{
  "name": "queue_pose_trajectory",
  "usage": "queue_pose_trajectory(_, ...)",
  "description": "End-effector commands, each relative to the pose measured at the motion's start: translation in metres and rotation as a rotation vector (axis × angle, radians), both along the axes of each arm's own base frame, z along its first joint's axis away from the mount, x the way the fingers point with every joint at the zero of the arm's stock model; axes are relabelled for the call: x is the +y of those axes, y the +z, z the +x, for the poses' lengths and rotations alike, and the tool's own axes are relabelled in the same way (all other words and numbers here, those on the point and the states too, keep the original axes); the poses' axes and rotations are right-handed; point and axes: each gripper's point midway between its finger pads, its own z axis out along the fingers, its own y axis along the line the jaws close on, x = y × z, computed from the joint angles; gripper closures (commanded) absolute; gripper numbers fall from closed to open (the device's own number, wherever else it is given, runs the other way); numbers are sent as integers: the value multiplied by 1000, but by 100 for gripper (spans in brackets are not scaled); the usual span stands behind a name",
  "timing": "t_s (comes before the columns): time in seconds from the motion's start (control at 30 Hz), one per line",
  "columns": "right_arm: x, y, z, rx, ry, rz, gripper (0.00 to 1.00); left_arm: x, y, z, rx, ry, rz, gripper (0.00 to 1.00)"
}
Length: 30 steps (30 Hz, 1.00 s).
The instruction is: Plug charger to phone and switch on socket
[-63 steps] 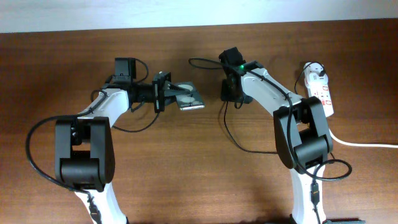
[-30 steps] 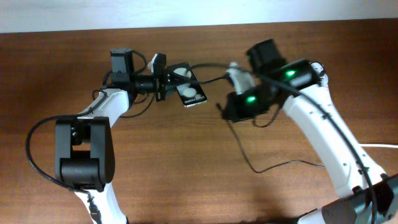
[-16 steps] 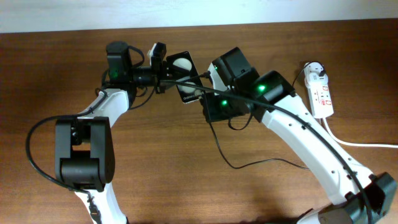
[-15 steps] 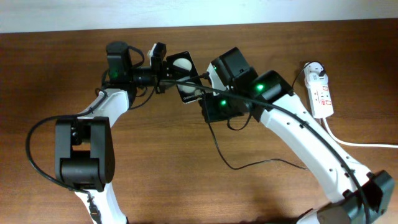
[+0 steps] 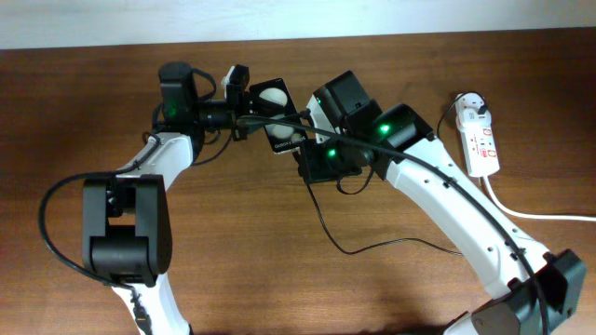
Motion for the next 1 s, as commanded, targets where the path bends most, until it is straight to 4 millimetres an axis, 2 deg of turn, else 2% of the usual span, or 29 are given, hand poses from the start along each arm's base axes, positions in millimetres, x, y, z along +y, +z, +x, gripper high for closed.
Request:
queue_pose_trajectory(0.0,2,-3,1,3,4,-6,96,-1,14,-4,40,-27,-16,100)
queue_pose_trajectory(0.47,2,-3,0,3,5,-5,96,-1,15,-8,49,-48,-23,100)
queue_pose_trajectory(0.57,2,-3,0,3,5,-5,96,-1,15,-8,137,-45,-25,100)
queue_pose_trajectory(0.67,2,-3,1,1,5,-3,96,-3,15,-9,136,-49,-26,100)
queue_pose_trajectory(0.83,4,1,13,-54,-8,3,96,-15,19,-26,-51,-150,-48,100)
queue_pose_trajectory(0.9,-7,-9,-5,29,-6,-51,96,-9,18,-21,-65,-121,-42,100)
queue_pose_trajectory(0.97,-13,-13,-15,69,4,-79,96,5,16,-8,-67,-54,-27,100)
